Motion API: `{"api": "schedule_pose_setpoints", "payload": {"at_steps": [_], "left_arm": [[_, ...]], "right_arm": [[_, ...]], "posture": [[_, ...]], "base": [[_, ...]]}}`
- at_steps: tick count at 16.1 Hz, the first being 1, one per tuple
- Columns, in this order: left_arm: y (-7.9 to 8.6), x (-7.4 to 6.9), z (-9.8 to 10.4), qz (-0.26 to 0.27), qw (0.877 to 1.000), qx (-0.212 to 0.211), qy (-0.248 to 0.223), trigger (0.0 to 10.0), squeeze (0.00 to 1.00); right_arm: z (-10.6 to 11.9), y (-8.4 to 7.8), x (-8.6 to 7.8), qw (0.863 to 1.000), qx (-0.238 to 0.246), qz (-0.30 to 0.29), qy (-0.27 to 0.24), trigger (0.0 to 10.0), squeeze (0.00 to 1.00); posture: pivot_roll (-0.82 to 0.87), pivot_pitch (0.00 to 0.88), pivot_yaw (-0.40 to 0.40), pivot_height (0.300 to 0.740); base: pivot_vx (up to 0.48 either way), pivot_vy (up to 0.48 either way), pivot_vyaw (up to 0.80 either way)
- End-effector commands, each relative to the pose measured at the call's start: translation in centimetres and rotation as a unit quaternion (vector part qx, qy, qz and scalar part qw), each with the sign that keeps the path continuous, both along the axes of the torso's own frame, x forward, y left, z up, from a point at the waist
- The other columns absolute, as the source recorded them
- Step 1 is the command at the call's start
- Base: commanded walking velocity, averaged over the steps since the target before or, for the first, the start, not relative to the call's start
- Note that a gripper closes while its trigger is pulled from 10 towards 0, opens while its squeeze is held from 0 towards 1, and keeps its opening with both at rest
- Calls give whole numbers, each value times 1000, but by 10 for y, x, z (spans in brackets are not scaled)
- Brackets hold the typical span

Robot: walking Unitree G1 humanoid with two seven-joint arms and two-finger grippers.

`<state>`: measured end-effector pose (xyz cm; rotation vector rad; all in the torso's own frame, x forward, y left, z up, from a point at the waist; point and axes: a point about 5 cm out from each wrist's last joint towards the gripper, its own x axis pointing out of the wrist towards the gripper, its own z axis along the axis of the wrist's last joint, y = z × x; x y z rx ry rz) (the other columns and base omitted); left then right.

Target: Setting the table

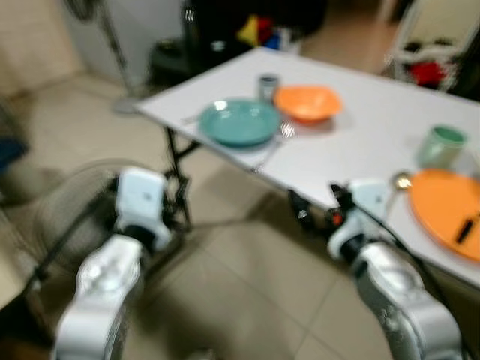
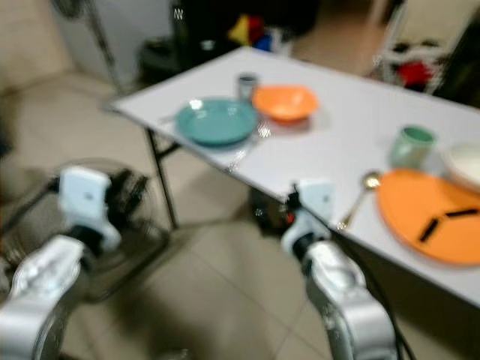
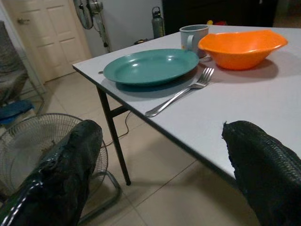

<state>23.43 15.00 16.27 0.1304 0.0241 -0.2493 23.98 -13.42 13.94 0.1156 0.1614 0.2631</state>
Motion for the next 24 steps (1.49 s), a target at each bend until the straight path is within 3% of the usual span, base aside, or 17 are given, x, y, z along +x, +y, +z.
{"api": "schedule_pose_setpoints", "payload": {"at_steps": [1, 16, 19, 21, 24], "left_arm": [[7, -1, 2, 14, 1000, 10, -1, 10000, 0], [12, -2, 3, 31, 999, 16, 0, 10000, 0], [18, -3, 6, 52, 998, 37, -10, 10000, 0], [21, -1, 6, 59, 998, 35, -7, 10000, 0], [19, -1, 8, 51, 998, 23, -8, 10000, 0]], "right_arm": [[4, 6, 2, 1000, 10, 13, -8, 10000, 1000], [5, 14, 14, 998, 23, 48, -17, 10000, 1000], [4, 13, 16, 999, 18, 47, -19, 10000, 1000], [4, 12, 20, 999, -3, 37, -32, 10000, 1000], [4, 6, 21, 999, 8, 31, -26, 10000, 1000]], "posture": [[158, 0, 33, 740], [196, 0, 6, 740], [213, 0, -2, 740], [210, 0, 8, 740], [206, 0, 12, 740]], "base": [[0, 262, 0], [0, 263, 747], [0, -160, 800], [0, -461, 256], [0, 0, 0]]}}
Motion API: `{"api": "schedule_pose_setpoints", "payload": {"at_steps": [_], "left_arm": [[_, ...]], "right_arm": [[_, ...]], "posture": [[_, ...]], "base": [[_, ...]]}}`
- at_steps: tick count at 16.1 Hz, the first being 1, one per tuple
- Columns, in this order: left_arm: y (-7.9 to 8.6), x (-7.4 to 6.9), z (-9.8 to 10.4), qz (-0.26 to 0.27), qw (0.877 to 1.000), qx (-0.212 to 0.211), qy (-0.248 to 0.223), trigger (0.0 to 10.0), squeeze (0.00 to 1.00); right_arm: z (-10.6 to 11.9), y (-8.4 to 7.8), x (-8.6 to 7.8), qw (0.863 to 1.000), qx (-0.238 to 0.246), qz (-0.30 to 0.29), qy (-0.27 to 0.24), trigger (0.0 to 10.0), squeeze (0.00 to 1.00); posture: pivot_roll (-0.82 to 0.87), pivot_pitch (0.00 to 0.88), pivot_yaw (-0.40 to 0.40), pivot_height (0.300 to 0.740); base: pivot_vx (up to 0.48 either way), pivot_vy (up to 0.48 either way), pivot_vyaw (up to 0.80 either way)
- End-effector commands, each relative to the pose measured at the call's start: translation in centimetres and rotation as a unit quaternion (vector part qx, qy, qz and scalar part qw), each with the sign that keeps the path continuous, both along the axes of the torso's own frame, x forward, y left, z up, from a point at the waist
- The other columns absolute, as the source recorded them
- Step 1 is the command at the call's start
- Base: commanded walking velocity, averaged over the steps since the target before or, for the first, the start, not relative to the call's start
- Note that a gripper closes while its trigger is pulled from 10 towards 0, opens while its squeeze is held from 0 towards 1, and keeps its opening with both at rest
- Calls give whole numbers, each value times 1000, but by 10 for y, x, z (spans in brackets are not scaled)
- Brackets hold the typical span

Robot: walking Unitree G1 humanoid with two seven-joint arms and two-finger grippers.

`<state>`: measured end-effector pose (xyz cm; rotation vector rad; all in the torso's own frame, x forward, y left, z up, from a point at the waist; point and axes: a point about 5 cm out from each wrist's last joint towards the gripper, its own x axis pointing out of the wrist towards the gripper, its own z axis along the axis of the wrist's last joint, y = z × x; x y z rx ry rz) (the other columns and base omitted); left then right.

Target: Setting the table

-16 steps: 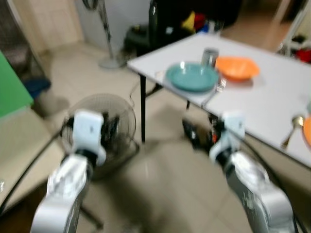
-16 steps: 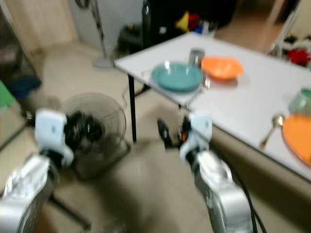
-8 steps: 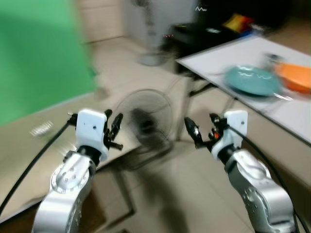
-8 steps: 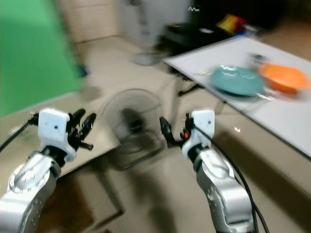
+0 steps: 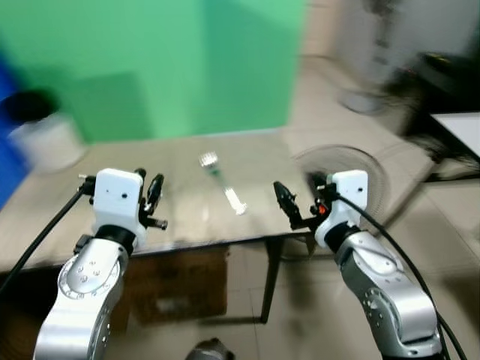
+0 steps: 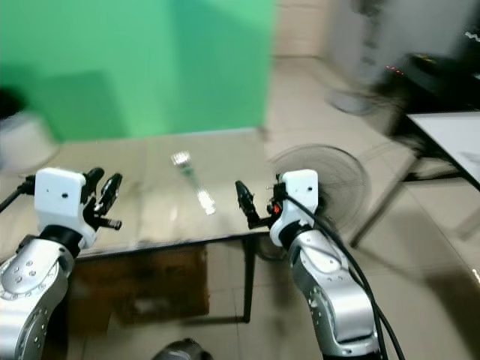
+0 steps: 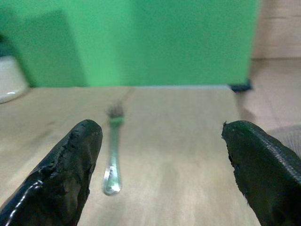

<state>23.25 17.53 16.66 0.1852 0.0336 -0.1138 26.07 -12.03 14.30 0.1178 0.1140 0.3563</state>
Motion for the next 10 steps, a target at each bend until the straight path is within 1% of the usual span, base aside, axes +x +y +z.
{"api": "schedule_pose_setpoints", "payload": {"at_steps": [1, 5, 7, 10], "left_arm": [[-6, 0, 3, -19, 1000, -1, -3, 10000, 0], [-10, 3, 4, -30, 999, -4, -11, 10000, 0], [-11, 3, 4, -35, 999, -7, -10, 10000, 0], [-11, 0, 4, -42, 999, -10, -6, 10000, 0]], "right_arm": [[1, -11, 2, 1000, 10, -17, 3, 10000, 1000], [1, -9, 4, 1000, 7, -17, 0, 10000, 1000], [3, -7, 5, 1000, 4, -4, -3, 10000, 1000], [3, -3, 6, 1000, 6, -1, -1, 10000, 1000]], "posture": [[204, 0, 12, 740], [200, 0, 14, 740], [200, 0, 16, 740], [208, 0, 13, 740]], "base": [[0, 0, 0], [0, 0, 0], [266, 0, 0], [313, 0, 800]]}}
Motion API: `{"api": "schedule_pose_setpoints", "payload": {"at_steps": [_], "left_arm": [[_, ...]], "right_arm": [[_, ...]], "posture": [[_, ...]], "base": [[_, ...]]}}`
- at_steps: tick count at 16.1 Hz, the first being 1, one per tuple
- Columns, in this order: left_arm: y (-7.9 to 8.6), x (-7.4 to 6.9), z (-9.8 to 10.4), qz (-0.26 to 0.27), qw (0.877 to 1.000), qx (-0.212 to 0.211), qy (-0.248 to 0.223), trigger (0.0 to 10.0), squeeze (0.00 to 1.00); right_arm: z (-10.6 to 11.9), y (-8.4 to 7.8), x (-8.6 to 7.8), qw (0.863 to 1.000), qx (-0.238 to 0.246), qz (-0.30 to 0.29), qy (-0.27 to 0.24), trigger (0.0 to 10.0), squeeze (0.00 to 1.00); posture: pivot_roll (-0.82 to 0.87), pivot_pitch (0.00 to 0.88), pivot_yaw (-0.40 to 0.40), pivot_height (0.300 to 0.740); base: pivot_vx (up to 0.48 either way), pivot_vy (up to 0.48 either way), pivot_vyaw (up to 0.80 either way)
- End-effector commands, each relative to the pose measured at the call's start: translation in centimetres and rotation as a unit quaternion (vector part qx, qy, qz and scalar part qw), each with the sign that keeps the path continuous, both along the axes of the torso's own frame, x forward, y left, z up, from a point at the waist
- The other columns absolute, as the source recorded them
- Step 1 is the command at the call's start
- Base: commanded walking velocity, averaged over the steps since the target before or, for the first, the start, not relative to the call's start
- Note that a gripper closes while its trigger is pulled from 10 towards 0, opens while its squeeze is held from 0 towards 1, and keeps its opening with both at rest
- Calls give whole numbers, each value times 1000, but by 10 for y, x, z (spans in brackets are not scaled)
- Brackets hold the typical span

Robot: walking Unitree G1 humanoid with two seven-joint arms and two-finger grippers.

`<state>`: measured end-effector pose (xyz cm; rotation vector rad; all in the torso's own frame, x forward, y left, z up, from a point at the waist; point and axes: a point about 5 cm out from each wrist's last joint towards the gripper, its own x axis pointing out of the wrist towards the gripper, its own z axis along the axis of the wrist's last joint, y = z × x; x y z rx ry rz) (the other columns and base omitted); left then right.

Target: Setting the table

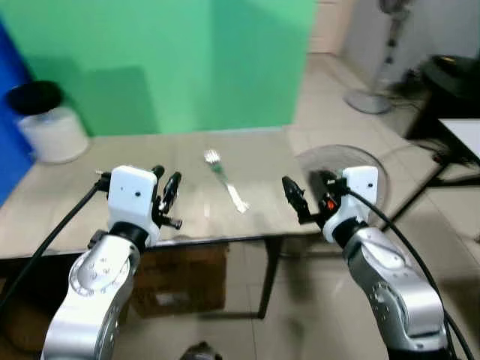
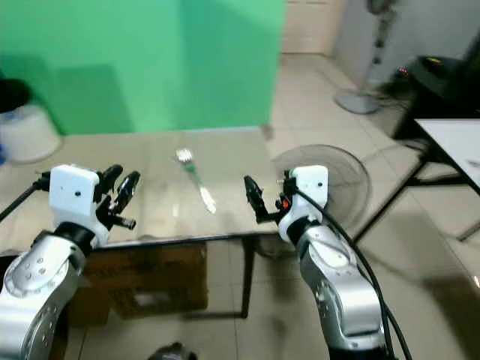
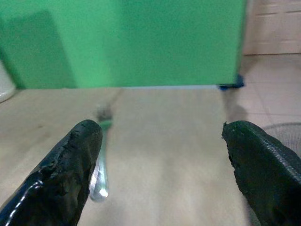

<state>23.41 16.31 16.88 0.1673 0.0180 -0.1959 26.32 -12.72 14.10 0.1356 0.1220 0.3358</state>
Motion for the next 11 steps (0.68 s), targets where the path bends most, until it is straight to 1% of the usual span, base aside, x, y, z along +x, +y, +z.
{"api": "schedule_pose_setpoints", "payload": {"at_steps": [1, 4, 6, 8, 10, 11], "left_arm": [[1, -2, 1, -2, 1000, 1, -1, 10000, 0], [0, -4, 0, -4, 1000, 4, 2, 10000, 0], [0, -5, 0, -5, 1000, 5, 2, 10000, 0], [-3, -8, -1, -18, 1000, 10, 7, 10000, 0], [-9, -12, -4, -41, 999, 9, 15, 10000, 0], [-12, -13, -6, -56, 998, 17, 24, 10000, 0]], "right_arm": [[5, 5, 4, 1000, -1, 13, -7, 10000, 1000], [3, 12, 3, 999, -3, 39, -3, 10000, 1000], [3, 14, 2, 999, -3, 49, 0, 10000, 1000], [-2, 16, -2, 997, -1, 72, 16, 10000, 1000], [-5, 16, -5, 996, -7, 87, 30, 10000, 1000], [-7, 16, -5, 995, -15, 88, 40, 10000, 1000]], "posture": [[210, 0, 11, 740], [217, 0, 4, 740], [221, 0, 0, 740], [226, 0, -3, 740], [226, 0, -3, 740], [223, 0, -1, 740]], "base": [[315, 0, 800], [316, 0, 800], [315, 0, 800], [307, 0, 0], [0, 0, 0], [0, 0, 0]]}}
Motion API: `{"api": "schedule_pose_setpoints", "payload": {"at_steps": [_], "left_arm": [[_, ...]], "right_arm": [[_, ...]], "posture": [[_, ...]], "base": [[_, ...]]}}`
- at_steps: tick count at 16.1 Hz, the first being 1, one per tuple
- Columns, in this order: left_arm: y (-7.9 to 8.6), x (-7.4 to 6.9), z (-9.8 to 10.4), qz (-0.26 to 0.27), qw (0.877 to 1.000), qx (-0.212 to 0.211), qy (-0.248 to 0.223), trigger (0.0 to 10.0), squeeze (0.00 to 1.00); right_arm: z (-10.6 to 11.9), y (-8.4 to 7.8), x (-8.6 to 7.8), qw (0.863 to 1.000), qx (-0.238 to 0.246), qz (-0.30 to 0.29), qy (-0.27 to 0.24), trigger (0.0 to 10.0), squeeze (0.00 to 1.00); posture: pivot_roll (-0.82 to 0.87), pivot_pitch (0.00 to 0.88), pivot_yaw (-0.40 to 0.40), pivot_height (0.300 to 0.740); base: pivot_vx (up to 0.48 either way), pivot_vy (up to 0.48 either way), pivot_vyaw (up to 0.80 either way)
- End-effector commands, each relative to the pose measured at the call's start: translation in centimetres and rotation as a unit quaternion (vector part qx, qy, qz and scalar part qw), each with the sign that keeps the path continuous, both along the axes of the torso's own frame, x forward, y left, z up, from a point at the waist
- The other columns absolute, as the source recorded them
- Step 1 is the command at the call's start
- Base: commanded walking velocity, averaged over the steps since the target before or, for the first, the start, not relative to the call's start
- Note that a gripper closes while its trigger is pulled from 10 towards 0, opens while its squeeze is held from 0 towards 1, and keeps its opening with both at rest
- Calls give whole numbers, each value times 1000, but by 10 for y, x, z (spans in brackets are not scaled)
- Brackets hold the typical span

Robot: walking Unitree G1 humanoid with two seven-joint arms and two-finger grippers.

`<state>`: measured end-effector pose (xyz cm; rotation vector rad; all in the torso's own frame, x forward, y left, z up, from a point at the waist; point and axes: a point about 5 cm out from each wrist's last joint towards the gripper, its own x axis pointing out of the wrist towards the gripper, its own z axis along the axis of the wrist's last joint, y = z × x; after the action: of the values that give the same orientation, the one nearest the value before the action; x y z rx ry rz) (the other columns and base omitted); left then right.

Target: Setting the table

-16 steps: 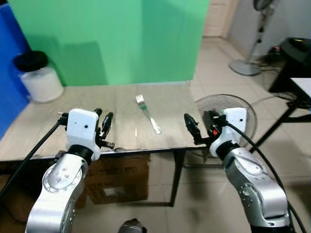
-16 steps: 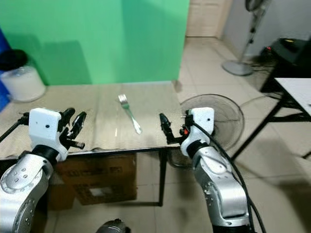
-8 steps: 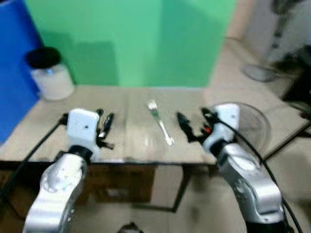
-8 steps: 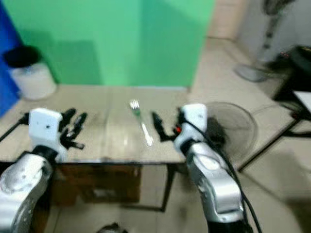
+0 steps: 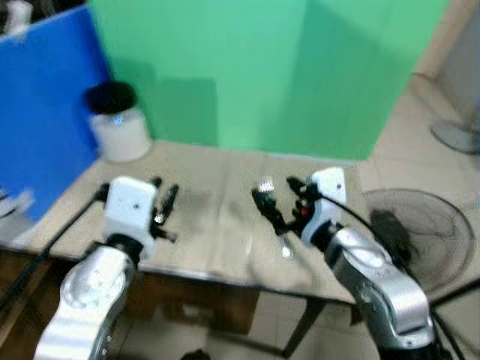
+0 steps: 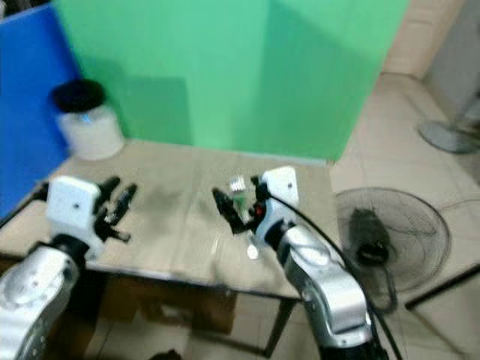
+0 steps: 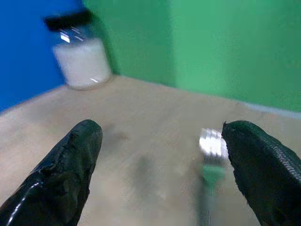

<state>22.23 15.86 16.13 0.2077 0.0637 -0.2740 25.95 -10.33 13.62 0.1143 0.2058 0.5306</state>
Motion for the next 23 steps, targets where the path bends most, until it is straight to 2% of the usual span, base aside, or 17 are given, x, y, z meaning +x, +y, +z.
{"api": "schedule_pose_setpoints", "payload": {"at_steps": [1, 2, 4, 5, 7, 8, 11, 13, 14, 15, 16, 17, 19, 23], "left_arm": [[-10, -3, -1, -31, 999, 2, 7, 10000, 0], [-14, -4, -4, -56, 998, 5, 18, 10000, 0], [-18, -8, -10, -105, 993, 22, 41, 10000, 0], [-18, -7, -12, -113, 992, 25, 49, 10000, 0], [-16, -4, -20, -141, 986, 48, 76, 10000, 0], [-14, -3, -21, -151, 984, 52, 83, 10000, 0], [-5, -5, -24, -174, 977, 70, 103, 10000, 0], [-2, -5, -24, -175, 976, 74, 105, 10000, 0], [0, -5, -23, -175, 976, 73, 105, 10000, 0], [1, -6, -23, -177, 976, 72, 105, 10000, 0], [1, -6, -23, -179, 976, 69, 104, 10000, 0], [0, -7, -22, -181, 976, 66, 104, 10000, 0], [-2, -9, -22, -190, 975, 59, 102, 10000, 0], [-6, -11, -21, -201, 973, 54, 100, 10000, 0]], "right_arm": [[-5, -8, -1, 1000, -12, -17, 20, 10000, 1000], [-9, -5, 2, 998, -11, -19, 58, 10000, 1000], [-10, 4, 8, 996, -6, -4, 89, 10000, 1000], [-11, 7, 10, 995, -10, 5, 95, 10000, 1000], [-16, 16, 25, 990, -75, 12, 118, 10000, 969], [-18, 21, 34, 988, -94, 9, 123, 10000, 0], [-20, 33, 63, 983, -131, -10, 126, 10000, 0], [-23, 40, 75, 980, -141, -12, 138, 10000, 0], [-26, 42, 81, 977, -150, -19, 150, 5294, 0], [-28, 44, 84, 976, -154, -22, 155, 4118, 0], [-29, 46, 85, 974, -156, -24, 160, 745, 0], [-30, 47, 86, 974, -156, -24, 162, 0, 0], [-33, 49, 88, 973, -158, -29, 165, 0, 0], [-33, 41, 97, 974, -137, -64, 168, 0, 0]], "posture": [[218, 0, 3, 740], [208, 0, 11, 740], [199, 0, 22, 740], [191, 0, 29, 740], [182, 0, 35, 740], [180, 0, 36, 740], [182, 0, 28, 740], [191, 0, 19, 740], [195, 0, 14, 740], [198, 0, 10, 740], [199, 0, 8, 740], [199, 0, 8, 740], [200, 0, 9, 740], [197, 0, 11, 740]], "base": [[0, 0, 0], [0, 0, 0], [0, 0, 0], [0, 0, 0], [0, 0, 0], [0, 0, 0], [0, 0, 0], [0, 0, 0], [0, 0, 0], [0, 0, 0], [0, 0, 0], [0, 0, 0], [0, 0, 0], [0, 0, 0]]}}
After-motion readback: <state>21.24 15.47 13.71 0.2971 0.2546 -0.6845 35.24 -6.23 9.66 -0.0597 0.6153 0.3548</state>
